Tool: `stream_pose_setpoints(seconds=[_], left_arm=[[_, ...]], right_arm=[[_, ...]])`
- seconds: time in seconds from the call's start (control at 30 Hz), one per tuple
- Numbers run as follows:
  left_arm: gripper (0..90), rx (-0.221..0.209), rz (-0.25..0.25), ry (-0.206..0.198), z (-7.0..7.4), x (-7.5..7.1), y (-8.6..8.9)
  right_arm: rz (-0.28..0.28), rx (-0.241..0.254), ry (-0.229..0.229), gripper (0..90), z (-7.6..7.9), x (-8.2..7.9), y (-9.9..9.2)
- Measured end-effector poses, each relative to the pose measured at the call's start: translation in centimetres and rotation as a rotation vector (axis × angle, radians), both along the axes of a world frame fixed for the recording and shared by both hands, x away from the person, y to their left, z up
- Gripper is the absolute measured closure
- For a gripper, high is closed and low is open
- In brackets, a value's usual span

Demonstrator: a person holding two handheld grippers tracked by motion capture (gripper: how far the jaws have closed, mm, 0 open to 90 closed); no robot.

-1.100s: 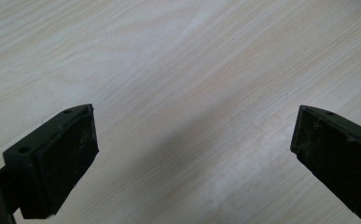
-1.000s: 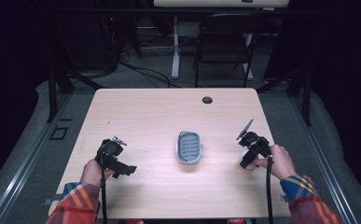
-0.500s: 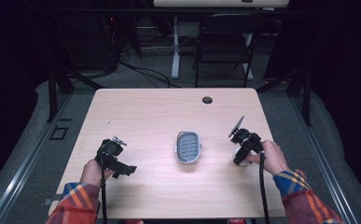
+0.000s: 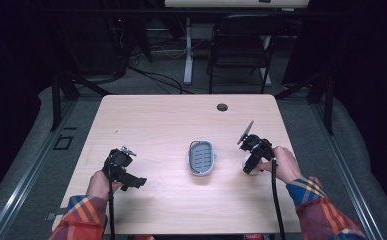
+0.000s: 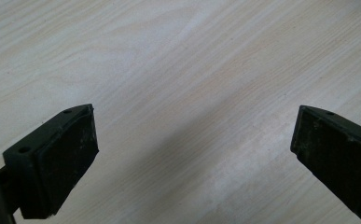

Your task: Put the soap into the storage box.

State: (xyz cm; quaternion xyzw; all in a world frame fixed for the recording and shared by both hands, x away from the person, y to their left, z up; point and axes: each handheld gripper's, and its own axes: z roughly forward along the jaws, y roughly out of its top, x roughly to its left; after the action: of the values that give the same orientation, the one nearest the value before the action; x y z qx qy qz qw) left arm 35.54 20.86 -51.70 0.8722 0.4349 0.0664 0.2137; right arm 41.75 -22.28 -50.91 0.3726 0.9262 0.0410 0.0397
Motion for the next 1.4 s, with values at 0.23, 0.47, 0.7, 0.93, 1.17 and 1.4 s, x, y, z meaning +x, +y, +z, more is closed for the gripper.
stream_pose_setpoints(seconds=[0.23, 0.47, 0.7, 0.93, 1.17, 1.4], left_arm=[[0.4, -0.001, -0.003, 0.001, 0.0, 0.0, 0.0], [0.4, 0.002, -0.004, 0.002, 0.0, 0.0, 0.0], [0.4, 0.002, -0.007, 0.002, 0.0, 0.0, -0.1], [0.4, 0.001, -0.008, 0.004, -0.1, 0.0, -0.1], [0.5, 0.0, -0.007, 0.006, -0.1, 0.0, -0.1], [0.5, 0.002, -0.011, 0.007, -0.1, 0.0, -0.1]], right_arm=[[0.015, -0.007, 0.002, 23.4, 0.4, 0.4, 1.1], [0.024, 0.007, -0.009, 23.4, 0.7, 0.5, 1.8], [0.047, 0.008, -0.01, 23.4, 1.1, 0.8, 2.7], [0.051, 0.019, -0.022, 23.4, 1.4, 0.9, 3.1], [0.065, 0.005, -0.02, 23.4, 2.0, 0.9, 3.7], [0.075, 0.017, -0.038, 23.4, 2.5, 1.2, 4.3]])
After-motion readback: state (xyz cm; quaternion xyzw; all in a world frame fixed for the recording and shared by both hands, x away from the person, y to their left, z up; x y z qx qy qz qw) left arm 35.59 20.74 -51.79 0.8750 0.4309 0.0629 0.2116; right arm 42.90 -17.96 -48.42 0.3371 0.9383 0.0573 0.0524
